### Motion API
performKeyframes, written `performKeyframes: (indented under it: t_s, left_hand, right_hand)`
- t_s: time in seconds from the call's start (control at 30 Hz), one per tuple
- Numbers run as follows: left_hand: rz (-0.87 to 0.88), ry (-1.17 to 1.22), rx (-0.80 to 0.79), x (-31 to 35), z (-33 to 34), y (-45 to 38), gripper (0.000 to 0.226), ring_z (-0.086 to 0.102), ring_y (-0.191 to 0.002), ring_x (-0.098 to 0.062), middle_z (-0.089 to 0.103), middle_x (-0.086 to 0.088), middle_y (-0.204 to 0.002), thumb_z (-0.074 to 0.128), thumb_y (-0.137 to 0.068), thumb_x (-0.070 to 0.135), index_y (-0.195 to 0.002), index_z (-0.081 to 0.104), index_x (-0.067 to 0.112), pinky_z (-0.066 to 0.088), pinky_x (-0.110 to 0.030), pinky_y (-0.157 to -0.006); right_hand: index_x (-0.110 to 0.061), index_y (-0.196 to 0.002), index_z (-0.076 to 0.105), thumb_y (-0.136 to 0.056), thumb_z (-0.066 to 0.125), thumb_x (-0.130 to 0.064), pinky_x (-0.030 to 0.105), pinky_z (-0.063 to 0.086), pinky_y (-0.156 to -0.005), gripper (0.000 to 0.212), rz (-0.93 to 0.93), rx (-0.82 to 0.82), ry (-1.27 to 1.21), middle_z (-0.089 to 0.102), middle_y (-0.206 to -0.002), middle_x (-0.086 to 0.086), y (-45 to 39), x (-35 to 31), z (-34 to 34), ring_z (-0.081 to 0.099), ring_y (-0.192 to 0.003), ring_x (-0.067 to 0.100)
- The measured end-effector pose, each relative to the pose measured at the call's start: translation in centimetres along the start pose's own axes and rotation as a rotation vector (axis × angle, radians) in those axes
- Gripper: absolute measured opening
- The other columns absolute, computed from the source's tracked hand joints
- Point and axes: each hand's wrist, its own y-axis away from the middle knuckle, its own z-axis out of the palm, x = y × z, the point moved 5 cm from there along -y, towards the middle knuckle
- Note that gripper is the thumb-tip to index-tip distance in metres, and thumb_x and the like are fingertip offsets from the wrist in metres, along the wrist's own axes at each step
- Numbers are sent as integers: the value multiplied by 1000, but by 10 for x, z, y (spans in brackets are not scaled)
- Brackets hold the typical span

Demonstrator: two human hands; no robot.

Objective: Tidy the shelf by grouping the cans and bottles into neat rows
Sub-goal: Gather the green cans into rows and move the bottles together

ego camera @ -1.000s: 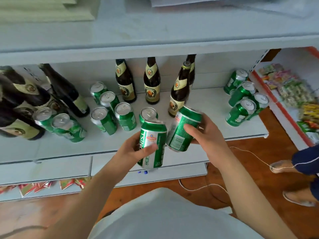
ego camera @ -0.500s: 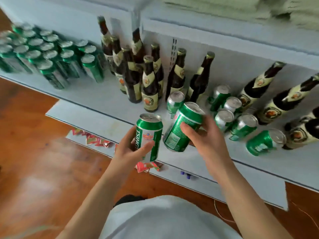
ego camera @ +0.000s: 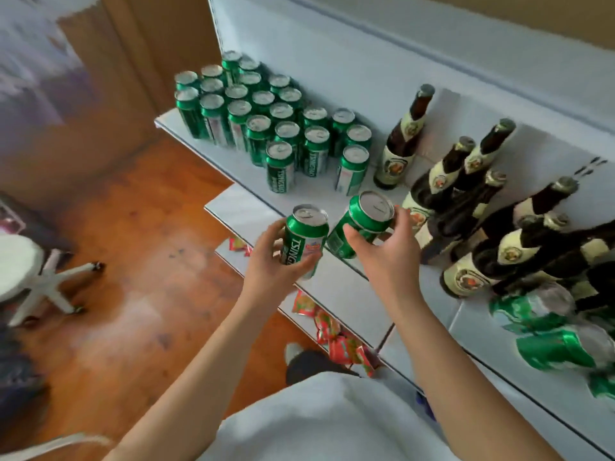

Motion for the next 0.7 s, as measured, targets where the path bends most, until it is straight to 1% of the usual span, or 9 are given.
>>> performKeyframes:
  t_s: [0.07, 0.17, 0.2, 0.33, 0.4, 0.47, 0.53, 0.6, 0.7]
  left_hand:
    - [-7, -26, -10, -6, -6, -35, 61, 65, -103, -14, 66, 6, -115, 87, -72, 28, -121, 53, 38, 59, -35, -85]
    - [-9, -35, -19, -11, -16, -83, 60, 63, -105, -10, 62, 17, -111, 86, -74, 24, -117, 47, 39, 60, -34, -83]
    - [-14, -44, -22, -13, -21, -97, 61, 63, -105, -9, 61, 20, -110, 86, -73, 23, -117, 47, 39, 59, -33, -83]
    - [-4, -128, -44, -24, -52, -143, 64, 60, -112, -8, 61, 17, -117, 86, -72, 21, -120, 47, 37, 56, -26, -86]
    - [20, -179, -94, -24, -60, -159, 65, 57, -113, -6, 61, 16, -119, 86, -72, 22, -121, 46, 38, 51, -19, -85]
    - [45, -221, -181, -23, -58, -169, 67, 56, -111, 0, 60, 20, -118, 87, -72, 24, -122, 46, 39, 48, -14, -85]
    - [100, -269, -281, -17, -49, -176, 67, 54, -108, 11, 58, 26, -114, 87, -72, 25, -122, 46, 40, 46, -7, -84]
    - [177, -307, -389, -11, -34, -180, 65, 52, -104, 17, 57, 28, -111, 86, -73, 26, -123, 47, 38, 42, 0, -82]
    - [234, -318, -516, -8, -11, -178, 65, 52, -103, 10, 58, 22, -115, 86, -73, 24, -126, 48, 32, 42, 0, -86]
  right_hand:
    - [-17, -113, 50, -75, 83, -32, -2, 36, -72, 52, -5, 1, 69, 58, -106, -7, -27, 5, 29, 56, -95, 7]
    - [-17, -123, 51, -71, 85, -34, 21, 47, -83, 64, -16, -20, 136, 63, -116, 0, -65, 21, 75, 59, -103, 14]
    - [-17, -126, 50, -71, 85, -33, 26, 48, -85, 66, -25, -30, 154, 63, -120, 3, -76, 27, 89, 59, -106, 17]
    - [-8, -133, 48, -76, 82, -29, 24, 41, -89, 70, -35, -40, 245, 53, -127, 11, -110, 31, 138, 52, -115, 25]
    - [-7, -138, 45, -78, 80, -34, 29, 45, -93, 75, -14, -5, 281, 47, -130, 13, -122, 29, 148, 50, -116, 25]
    - [-9, -143, 40, -79, 78, -39, 33, 46, -97, 81, 37, -1, 304, 44, -135, 13, -130, 25, 152, 48, -119, 25]
    - [-10, -149, 31, -80, 77, -37, 33, 40, -104, 86, 91, -33, 318, 38, -145, 14, -132, 20, 151, 43, -129, 25]
    - [-9, -150, 29, -85, 73, -25, 30, 34, -107, 80, 123, -47, 367, 36, -149, 15, -130, 16, 145, 38, -135, 27]
    - [-10, -141, 45, -92, 54, -3, 25, 39, -95, 50, 209, 148, 339, 52, -134, 11, -106, 10, 118, 53, -120, 25]
